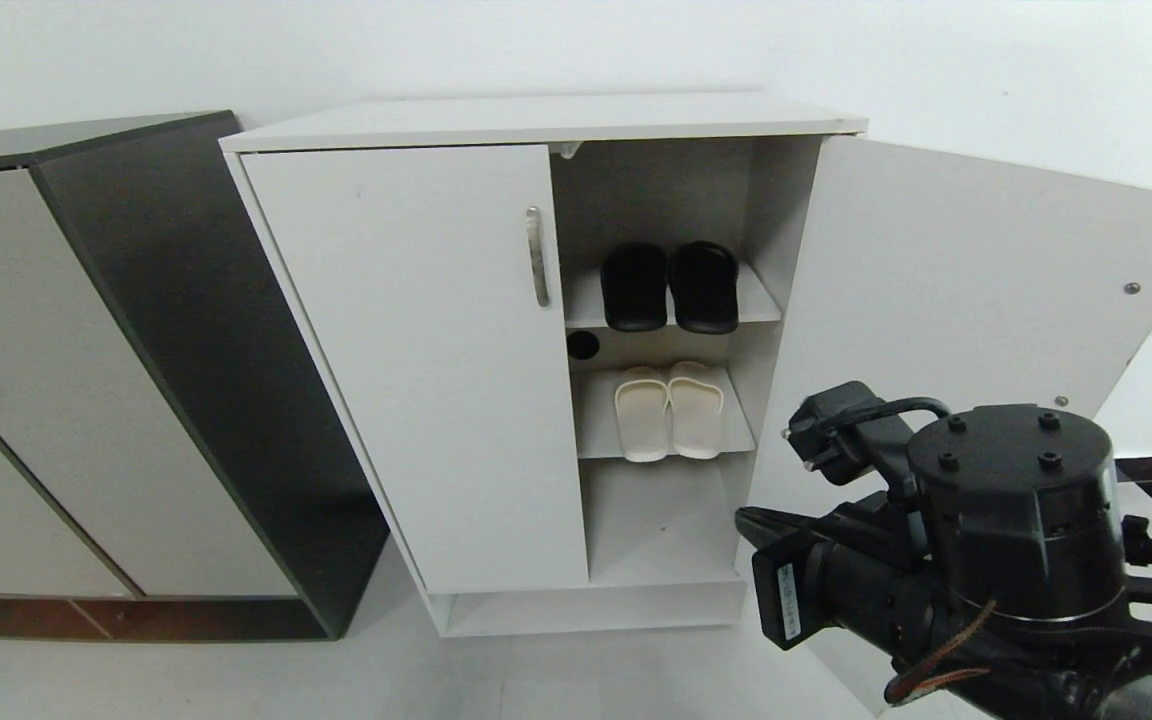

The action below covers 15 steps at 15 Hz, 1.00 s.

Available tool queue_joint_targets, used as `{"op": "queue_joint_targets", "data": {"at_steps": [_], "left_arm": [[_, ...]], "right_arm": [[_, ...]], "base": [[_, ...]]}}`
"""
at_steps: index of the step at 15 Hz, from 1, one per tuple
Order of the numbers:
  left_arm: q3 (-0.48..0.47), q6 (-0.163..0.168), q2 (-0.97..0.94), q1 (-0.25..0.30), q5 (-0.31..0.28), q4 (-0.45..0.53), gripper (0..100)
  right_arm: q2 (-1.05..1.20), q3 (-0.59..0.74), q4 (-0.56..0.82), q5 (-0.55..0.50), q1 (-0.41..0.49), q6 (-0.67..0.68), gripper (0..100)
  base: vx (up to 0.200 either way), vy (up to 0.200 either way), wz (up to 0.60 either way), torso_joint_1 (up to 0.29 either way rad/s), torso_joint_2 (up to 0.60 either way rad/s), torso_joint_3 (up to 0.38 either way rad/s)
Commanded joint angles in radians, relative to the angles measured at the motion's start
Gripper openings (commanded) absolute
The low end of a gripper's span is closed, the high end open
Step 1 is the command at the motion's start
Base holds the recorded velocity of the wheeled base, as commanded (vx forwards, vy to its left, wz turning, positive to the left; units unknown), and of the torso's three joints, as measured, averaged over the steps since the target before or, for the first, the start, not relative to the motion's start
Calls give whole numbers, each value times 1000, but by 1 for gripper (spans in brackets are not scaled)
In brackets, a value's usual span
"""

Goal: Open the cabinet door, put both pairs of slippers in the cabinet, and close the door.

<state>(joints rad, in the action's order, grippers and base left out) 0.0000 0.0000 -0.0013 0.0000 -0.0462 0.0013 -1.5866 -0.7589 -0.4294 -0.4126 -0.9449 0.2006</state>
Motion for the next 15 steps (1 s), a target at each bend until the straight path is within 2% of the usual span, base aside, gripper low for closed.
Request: {"op": "queue_joint_targets", "data": {"at_steps": [1, 6, 15], "left_arm": [[0, 0, 1, 2, 0, -1, 0], [0, 0, 1, 2, 0, -1, 0], [0, 0, 1, 2, 0, -1, 0]], "right_arm": [[-6, 1, 0, 0, 1, 0, 0], [-18, 1, 0, 0, 1, 0, 0], [-27, 1, 0, 0, 3, 2, 0]], "base": [[0, 0, 0, 32, -188, -349], [0, 0, 0, 84, -504, -347], [0, 0, 0, 157, -473, -321]]}}
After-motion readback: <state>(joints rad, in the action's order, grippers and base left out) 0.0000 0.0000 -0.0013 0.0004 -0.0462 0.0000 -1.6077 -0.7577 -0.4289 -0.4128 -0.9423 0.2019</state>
